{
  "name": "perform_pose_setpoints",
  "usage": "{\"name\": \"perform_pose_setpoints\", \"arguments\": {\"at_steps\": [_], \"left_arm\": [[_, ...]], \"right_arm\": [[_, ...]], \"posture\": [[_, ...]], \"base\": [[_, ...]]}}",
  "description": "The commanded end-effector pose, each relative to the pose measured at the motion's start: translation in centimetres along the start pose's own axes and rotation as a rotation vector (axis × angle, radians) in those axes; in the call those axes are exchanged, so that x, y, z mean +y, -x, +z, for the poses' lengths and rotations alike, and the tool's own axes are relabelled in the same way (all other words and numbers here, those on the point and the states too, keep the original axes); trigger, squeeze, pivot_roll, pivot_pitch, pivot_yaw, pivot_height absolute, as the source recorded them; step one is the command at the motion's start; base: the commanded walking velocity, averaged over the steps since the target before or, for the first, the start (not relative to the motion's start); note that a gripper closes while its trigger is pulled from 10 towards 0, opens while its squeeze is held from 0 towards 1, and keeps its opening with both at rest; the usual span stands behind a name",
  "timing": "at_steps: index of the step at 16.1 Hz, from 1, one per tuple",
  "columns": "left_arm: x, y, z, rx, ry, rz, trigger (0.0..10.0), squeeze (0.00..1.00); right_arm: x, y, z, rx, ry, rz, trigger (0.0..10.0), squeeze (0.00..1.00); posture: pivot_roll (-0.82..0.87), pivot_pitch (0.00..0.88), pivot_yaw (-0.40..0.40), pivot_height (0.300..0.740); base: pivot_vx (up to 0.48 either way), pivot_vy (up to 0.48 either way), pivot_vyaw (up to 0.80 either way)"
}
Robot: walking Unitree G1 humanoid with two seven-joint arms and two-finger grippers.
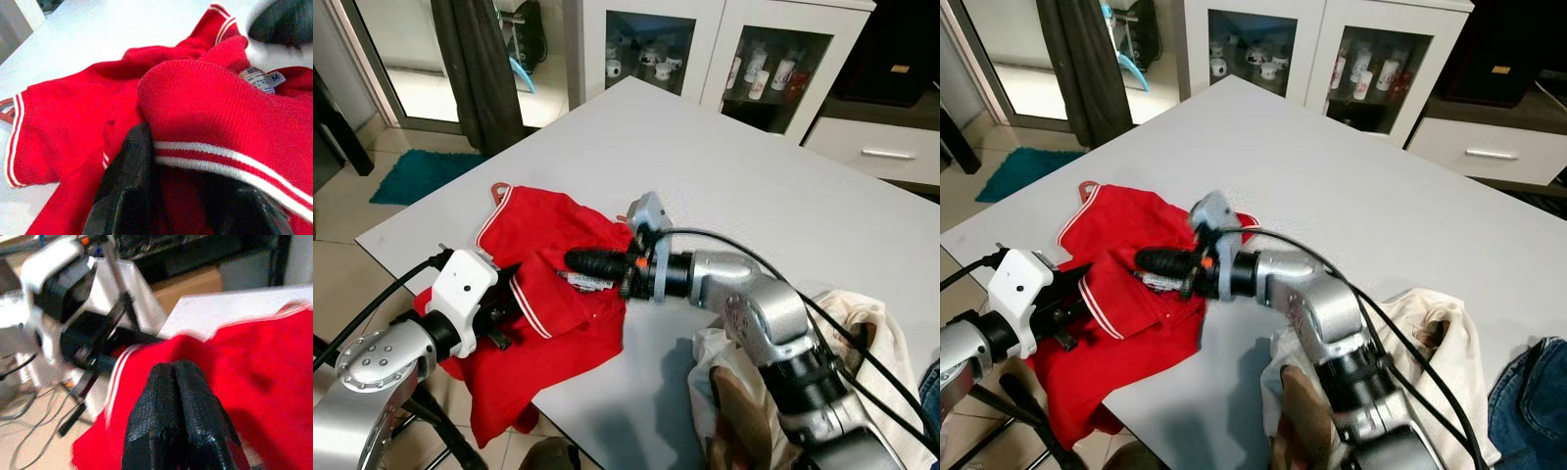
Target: Hang hanger
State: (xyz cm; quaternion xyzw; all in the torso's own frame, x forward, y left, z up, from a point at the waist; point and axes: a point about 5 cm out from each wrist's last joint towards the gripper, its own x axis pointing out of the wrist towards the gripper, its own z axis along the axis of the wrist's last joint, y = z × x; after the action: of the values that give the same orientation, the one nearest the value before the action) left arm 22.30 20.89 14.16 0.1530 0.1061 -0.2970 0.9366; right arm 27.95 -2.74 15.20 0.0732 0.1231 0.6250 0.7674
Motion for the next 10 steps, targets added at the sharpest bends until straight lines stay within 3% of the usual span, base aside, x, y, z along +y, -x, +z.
{"name": "perform_pose_setpoints", "arguments": {"at_steps": [1,5,10], "left_arm": [[0.0,0.0,-0.2,0.003,-0.002,0.009,10.0,0.0],[0.3,-0.3,0.0,-0.007,-0.011,0.016,10.0,0.0],[0.2,-0.7,0.3,-0.024,-0.014,0.022,10.0,0.0]], "right_arm": [[-0.4,-0.4,-0.9,0.037,-0.009,-0.041,10.0,0.0],[-1.2,-1.9,-2.6,0.107,-0.022,-0.142,10.0,0.0],[-3.2,-2.6,-4.6,0.236,0.043,-0.315,10.0,0.0]], "posture": [[0.16,0.06,-0.034,0.74],[0.16,0.054,-0.032,0.74],[0.16,0.051,-0.035,0.74]], "base": [[0.0,0.0,0.0],[0.0,0.0,0.0],[0.0,0.0,0.0]]}}
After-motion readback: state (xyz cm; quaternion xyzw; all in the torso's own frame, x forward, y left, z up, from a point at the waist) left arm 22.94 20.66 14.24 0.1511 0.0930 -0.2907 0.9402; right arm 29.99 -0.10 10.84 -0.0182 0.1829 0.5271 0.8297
